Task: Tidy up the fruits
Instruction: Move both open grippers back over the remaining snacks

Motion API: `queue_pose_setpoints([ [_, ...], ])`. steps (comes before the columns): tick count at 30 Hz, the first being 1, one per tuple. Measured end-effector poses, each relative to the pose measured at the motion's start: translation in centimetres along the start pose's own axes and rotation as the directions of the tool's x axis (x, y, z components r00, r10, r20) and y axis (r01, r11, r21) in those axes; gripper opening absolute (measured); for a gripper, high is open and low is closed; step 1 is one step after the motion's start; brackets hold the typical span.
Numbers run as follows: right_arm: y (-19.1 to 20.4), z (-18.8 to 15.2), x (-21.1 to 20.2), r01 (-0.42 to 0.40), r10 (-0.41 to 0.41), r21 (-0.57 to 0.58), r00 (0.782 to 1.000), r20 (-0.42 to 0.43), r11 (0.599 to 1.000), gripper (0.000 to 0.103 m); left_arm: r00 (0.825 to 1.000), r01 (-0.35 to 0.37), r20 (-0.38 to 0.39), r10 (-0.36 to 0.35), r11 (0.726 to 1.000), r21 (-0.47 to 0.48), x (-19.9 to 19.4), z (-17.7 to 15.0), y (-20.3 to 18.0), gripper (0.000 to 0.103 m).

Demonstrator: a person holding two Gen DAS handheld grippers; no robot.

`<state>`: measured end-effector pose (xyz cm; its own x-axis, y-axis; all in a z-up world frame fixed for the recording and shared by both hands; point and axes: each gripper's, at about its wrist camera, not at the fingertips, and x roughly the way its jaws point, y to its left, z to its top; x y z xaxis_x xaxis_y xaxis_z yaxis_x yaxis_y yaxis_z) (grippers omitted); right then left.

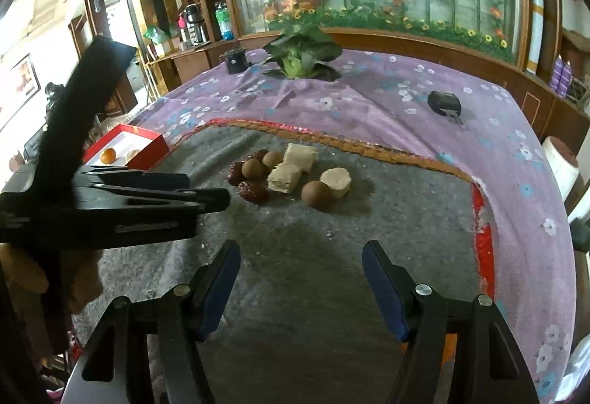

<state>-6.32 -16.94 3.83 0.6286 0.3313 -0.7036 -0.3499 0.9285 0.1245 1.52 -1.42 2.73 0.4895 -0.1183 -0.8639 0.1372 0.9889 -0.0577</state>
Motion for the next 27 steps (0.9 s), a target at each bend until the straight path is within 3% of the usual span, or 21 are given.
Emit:
queue_pose_setpoints([
  [8,-1.4,-0.3,0.5,-0.02,0.02,0.022,1.0,-0.019,1.0,0.068,1.0,-0.008,-0.017,0.007,0.998,-0.067,2.4,1.4,-1.4,0.055],
  [14,-1.6,-0.1,0.1,-0.043,0.043,0.022,0.999,-0.001,0.999,0.068,0.997,-0.004,-0.074,0.009,0.997,0.074,1.2,-0.4,-0.4,0.057],
  [19,-1.5,0.1,0.2,-0.059,0.059,0.029,0.998,0.0,0.998,0.068,0.999,-0.018,-0.037,0.02,0.998,0.066,-0.9,-1.3,1.5,0.057],
  [27,-1.1,0.2,0.7,-0.049,0.05,0.016,0.999,-0.014,0.999,0.068,1.0,0.006,-0.022,-0.002,0.986,0.169,-0.3,-1.4,-0.7,0.057],
])
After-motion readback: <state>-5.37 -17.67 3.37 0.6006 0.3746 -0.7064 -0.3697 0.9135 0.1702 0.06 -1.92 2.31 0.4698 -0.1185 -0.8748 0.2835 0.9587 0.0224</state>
